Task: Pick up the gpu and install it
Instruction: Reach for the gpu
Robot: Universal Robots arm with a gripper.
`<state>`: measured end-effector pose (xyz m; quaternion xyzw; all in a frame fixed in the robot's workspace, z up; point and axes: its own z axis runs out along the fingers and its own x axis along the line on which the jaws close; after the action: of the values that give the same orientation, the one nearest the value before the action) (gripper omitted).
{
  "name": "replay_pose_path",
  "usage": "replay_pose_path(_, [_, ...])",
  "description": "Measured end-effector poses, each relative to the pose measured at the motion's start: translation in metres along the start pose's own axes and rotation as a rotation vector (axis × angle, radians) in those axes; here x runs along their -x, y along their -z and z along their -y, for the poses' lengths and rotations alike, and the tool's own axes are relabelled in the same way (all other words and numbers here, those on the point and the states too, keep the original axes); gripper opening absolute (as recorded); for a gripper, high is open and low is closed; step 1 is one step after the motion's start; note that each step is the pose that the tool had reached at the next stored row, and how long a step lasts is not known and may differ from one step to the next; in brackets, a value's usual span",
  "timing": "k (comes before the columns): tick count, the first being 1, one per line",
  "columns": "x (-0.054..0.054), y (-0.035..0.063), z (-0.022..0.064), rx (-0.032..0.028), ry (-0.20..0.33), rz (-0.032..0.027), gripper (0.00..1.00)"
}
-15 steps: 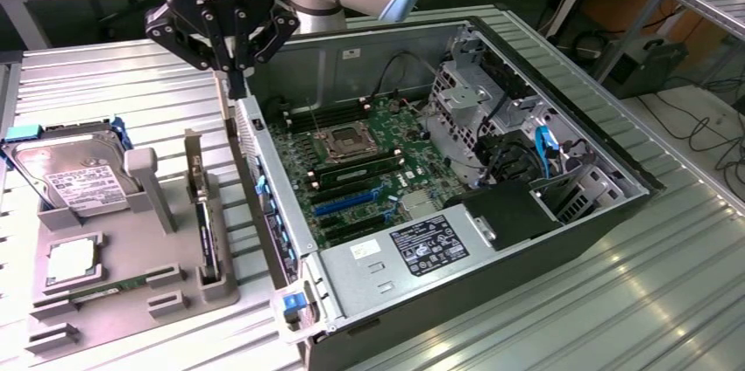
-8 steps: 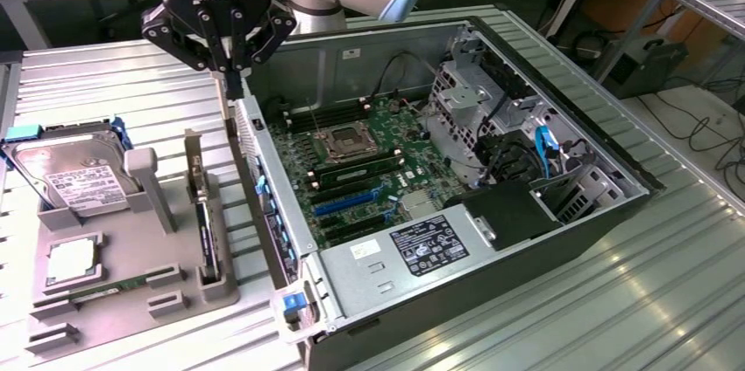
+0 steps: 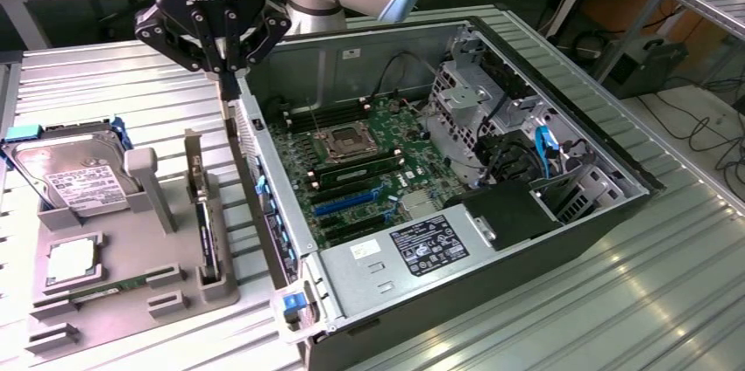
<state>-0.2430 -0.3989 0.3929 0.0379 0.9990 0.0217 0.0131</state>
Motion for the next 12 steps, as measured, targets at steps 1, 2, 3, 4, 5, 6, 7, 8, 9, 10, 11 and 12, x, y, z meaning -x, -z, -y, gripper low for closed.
replay_pose_path(1, [-0.0005,0.0000,0.0000,0.0000,0.000,0.0000,0.11])
replay_pose_path(2, [-0.0009,0.0000,0.0000,0.0001,0.000,0.0000,0.11])
replay_pose_path(3, [-0.0010,0.0000,0.0001,0.0000,0.000,0.0000,0.11])
replay_pose_path(4, [-0.0012,0.0000,0.0001,0.0000,0.000,0.0000,0.11])
replay_pose_path(5, [-0.0012,0.0000,0.0001,0.0000,0.000,0.0000,0.11])
replay_pose_path(6, [-0.0012,0.0000,0.0001,0.0000,0.000,0.0000,0.11])
replay_pose_path(7, [-0.0013,0.0000,0.0003,0.0000,0.000,0.0000,0.11])
replay_pose_path(8, [-0.0013,0.0000,0.0005,0.0000,0.000,0.0000,0.11])
replay_pose_path(9, [-0.0014,0.0000,0.0007,0.0000,0.000,-0.0001,0.11])
replay_pose_path(10, [-0.0016,0.0000,0.0011,0.0000,0.000,-0.0001,0.11])
replay_pose_path(11, [-0.0018,0.0000,0.0013,0.0000,0.000,0.0000,0.11])
replay_pose_path(12, [-0.0021,-0.0001,0.0016,0.0000,0.000,0.0000,0.11])
